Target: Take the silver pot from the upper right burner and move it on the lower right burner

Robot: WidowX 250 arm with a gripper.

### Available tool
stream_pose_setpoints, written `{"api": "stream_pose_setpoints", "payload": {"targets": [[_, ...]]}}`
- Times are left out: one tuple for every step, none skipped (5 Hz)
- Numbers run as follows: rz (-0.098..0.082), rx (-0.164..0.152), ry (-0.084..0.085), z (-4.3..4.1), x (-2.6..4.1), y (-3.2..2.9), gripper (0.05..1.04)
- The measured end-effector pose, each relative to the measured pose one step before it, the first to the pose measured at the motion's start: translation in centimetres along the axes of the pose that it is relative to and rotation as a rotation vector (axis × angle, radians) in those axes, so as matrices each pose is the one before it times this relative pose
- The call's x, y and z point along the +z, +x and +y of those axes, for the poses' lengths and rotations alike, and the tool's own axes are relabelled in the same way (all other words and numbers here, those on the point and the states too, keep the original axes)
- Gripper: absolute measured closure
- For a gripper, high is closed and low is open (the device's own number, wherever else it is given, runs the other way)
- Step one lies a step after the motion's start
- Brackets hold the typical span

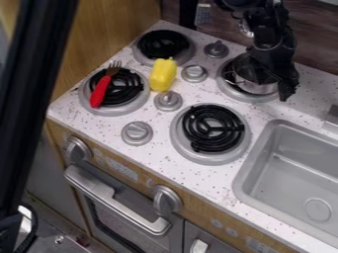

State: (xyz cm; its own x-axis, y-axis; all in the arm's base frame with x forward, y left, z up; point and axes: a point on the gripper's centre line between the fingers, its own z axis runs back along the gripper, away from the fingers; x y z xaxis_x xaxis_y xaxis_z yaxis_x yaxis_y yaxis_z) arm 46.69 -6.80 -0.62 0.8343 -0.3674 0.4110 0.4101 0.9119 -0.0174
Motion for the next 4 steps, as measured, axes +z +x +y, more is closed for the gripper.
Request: {"api": "stream_pose_setpoints", "payload": {"targets": [[0.0019, -0.0115, 0.0048, 0.611, -1.506, 0.963, 0.087], [-0.0116, -0.0077, 0.0191, 0.537, -0.077, 0.894, 0.087], [0.0182, 0.0098, 0.0028, 0.241, -0.918, -0.281, 0.101], [0.0333, 0.0274, -0.0207, 0.132, -1.174, -1.100, 0.204]]}}
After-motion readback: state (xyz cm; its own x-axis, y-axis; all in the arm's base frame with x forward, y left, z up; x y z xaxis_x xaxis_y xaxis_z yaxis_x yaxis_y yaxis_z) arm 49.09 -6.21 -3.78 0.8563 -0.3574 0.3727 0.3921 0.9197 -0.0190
